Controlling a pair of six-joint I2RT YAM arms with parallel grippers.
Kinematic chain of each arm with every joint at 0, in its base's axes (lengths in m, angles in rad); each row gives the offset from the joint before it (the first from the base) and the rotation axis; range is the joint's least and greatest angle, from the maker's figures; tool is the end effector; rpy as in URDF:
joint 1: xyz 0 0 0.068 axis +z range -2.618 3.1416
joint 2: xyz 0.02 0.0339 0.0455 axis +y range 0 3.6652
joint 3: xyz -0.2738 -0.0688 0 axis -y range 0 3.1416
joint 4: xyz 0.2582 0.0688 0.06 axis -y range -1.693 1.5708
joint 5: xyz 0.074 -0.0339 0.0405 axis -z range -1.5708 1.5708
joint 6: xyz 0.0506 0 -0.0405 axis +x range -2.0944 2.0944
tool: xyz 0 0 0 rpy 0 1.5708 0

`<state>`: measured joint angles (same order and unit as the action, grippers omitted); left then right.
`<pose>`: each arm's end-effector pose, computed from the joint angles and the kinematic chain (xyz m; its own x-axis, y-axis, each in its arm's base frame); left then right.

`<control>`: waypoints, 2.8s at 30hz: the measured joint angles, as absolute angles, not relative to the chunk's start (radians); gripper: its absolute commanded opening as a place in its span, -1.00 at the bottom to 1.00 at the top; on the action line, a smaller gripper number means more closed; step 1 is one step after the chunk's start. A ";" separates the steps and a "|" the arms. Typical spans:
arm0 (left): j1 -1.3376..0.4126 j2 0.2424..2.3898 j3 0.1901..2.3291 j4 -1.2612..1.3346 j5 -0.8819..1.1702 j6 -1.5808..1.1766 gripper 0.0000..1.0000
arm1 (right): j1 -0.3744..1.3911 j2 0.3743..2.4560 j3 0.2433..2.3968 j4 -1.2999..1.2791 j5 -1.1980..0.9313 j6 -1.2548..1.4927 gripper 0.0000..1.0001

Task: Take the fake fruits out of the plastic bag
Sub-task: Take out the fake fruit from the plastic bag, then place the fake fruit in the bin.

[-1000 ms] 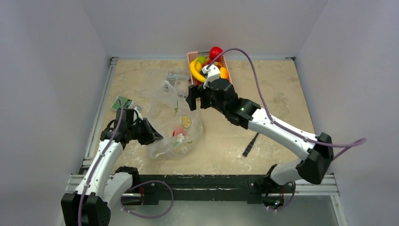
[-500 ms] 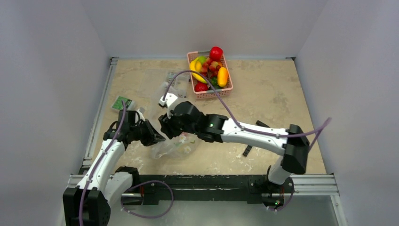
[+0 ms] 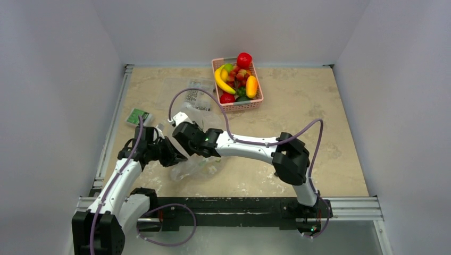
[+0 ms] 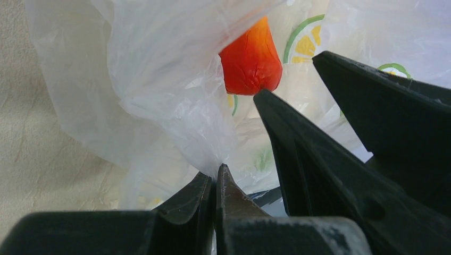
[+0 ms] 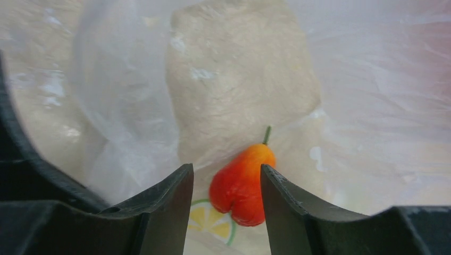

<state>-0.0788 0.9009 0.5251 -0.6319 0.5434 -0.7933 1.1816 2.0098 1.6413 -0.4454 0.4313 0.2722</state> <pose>0.1722 -0.0398 0.1900 -0.8355 -0.5459 -0.0629 -0.3605 0.6308 -0.6871 0.2022 0.4372 0.2371 -0.4624 -0.4838 -0.7431 -0.6305 0.7687 -0.1081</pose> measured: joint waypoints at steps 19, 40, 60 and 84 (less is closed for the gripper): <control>-0.079 0.952 0.523 -0.590 0.546 -0.793 -1.00 | 1.178 2.032 1.551 -0.522 0.532 0.282 0.37; -0.079 0.970 0.492 -0.583 0.546 -0.793 -1.00 | 1.176 2.032 1.486 -0.410 0.459 0.259 -0.69; -0.079 0.930 0.514 -0.636 0.513 -0.810 0.13 | 1.176 1.787 1.487 -0.177 0.321 0.208 -1.00; -0.079 0.636 0.929 -1.238 -0.008 -0.898 0.86 | 1.124 1.499 1.520 -0.111 0.322 0.195 -1.00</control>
<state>-0.0788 0.6357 0.9291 -1.2377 -0.0082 -0.8982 1.1240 1.4986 1.5204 -0.1108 0.3222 0.1947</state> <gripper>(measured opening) 0.943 0.480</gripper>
